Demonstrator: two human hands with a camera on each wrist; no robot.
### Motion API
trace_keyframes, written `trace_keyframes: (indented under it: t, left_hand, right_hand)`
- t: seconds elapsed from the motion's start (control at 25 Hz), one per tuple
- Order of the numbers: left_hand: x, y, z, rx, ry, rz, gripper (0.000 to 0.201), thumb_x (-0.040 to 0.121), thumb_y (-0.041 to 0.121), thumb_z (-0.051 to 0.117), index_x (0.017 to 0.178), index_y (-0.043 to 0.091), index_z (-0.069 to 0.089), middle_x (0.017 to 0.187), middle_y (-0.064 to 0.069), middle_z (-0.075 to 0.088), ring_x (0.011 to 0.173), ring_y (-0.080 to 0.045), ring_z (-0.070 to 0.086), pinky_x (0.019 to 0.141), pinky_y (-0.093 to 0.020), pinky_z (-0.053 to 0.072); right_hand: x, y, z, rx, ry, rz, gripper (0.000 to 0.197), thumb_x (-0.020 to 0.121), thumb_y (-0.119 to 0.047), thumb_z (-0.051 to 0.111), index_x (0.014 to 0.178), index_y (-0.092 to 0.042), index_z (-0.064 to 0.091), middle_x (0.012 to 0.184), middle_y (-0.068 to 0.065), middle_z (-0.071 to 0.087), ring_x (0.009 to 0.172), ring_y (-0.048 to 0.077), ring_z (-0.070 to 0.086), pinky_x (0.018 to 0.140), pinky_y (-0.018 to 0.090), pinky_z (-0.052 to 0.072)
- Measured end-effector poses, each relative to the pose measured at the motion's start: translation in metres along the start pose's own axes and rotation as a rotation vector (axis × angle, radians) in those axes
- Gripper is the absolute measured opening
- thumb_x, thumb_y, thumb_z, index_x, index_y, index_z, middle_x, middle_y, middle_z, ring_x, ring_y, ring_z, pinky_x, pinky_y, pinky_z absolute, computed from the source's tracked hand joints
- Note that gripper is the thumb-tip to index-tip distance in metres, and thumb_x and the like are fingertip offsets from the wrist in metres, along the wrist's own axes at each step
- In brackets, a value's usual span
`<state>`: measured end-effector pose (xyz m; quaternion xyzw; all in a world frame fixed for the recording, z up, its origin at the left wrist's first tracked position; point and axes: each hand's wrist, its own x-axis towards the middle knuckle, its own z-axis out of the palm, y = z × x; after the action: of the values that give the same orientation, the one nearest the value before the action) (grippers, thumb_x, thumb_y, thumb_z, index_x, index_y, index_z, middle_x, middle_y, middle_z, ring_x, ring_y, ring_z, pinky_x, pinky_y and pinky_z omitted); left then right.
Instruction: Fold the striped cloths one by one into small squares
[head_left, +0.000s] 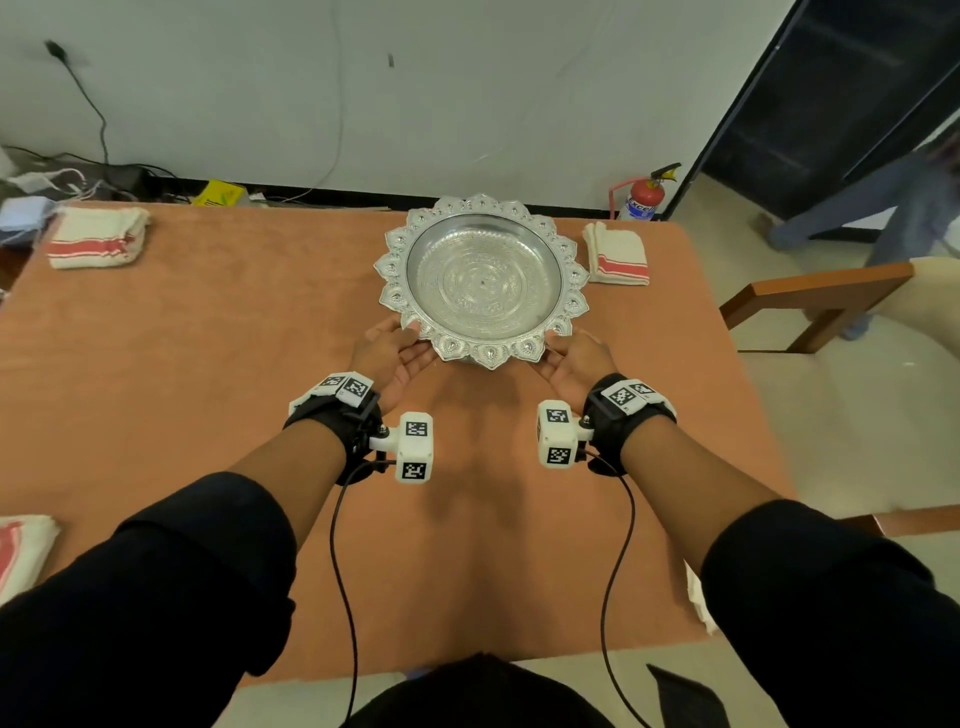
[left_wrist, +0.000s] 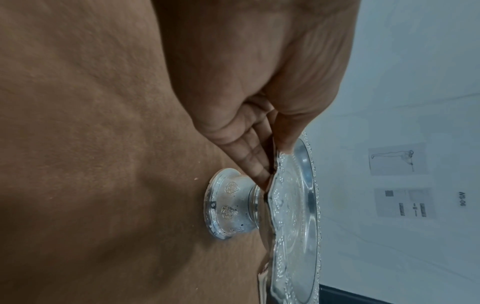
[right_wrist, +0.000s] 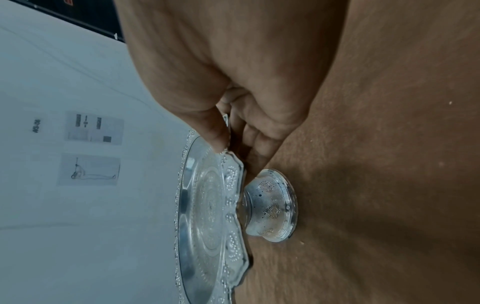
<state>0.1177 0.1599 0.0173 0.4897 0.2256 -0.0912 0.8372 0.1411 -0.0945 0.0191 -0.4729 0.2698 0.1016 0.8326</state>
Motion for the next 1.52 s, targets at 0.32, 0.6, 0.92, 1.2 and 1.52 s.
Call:
trace_keyframes:
  t: [0.32, 0.6, 0.92, 1.2, 1.52]
  left_hand:
    - [-0.044, 0.011, -0.065, -0.067, 0.116, 0.073, 0.016, 0.101, 0.004, 0.059, 0.115, 0.006, 0.065, 0.1, -0.009, 0.075, 0.096, -0.024, 0.073, 0.083, -0.034, 0.062]
    - [-0.08, 0.01, -0.106, -0.058, 0.212, 0.08, 0.014, 0.102, -0.003, 0.052, 0.105, 0.006, 0.062, 0.071, 0.002, 0.072, 0.061, -0.01, 0.068, 0.087, -0.037, 0.062]
    - [-0.092, 0.013, -0.115, 0.018, 0.211, 0.088, 0.019, 0.101, -0.006, 0.049, 0.107, 0.007, 0.062, 0.072, 0.002, 0.072, 0.057, -0.009, 0.066, 0.072, -0.031, 0.064]
    - [-0.094, 0.012, -0.113, -0.006, 0.256, 0.091, 0.02, 0.101, -0.004, 0.052, 0.114, 0.004, 0.066, 0.09, -0.008, 0.077, 0.072, -0.019, 0.075, 0.071, -0.035, 0.064]
    - [-0.092, 0.014, -0.106, 0.185, 0.468, 0.077, 0.046, 0.097, 0.014, 0.067, 0.14, 0.005, 0.052, 0.106, -0.015, 0.068, 0.09, -0.028, 0.068, 0.079, -0.042, 0.061]
  right_hand:
    - [-0.022, 0.035, 0.047, -0.083, -0.121, 0.059, 0.048, 0.09, 0.013, 0.057, 0.137, 0.003, 0.05, 0.125, 0.025, 0.068, 0.107, 0.038, 0.071, 0.082, 0.048, 0.062]
    - [-0.042, 0.073, 0.067, -0.136, -0.186, 0.143, 0.04, 0.091, 0.014, 0.055, 0.128, 0.0, 0.055, 0.122, 0.025, 0.069, 0.096, 0.035, 0.072, 0.076, 0.046, 0.063]
    - [-0.049, 0.09, 0.065, -0.171, -0.173, 0.154, 0.034, 0.086, 0.016, 0.058, 0.113, -0.006, 0.057, 0.109, 0.022, 0.068, 0.097, 0.035, 0.069, 0.087, 0.055, 0.059]
    - [-0.059, 0.088, 0.061, -0.27, -0.188, 0.128, 0.023, 0.089, 0.011, 0.062, 0.104, -0.006, 0.06, 0.111, 0.024, 0.071, 0.094, 0.034, 0.07, 0.084, 0.05, 0.062]
    - [-0.057, 0.079, 0.06, -0.524, -0.121, 0.002, 0.064, 0.088, -0.014, 0.075, 0.138, -0.022, 0.035, 0.114, 0.017, 0.07, 0.093, 0.036, 0.075, 0.08, 0.053, 0.062]
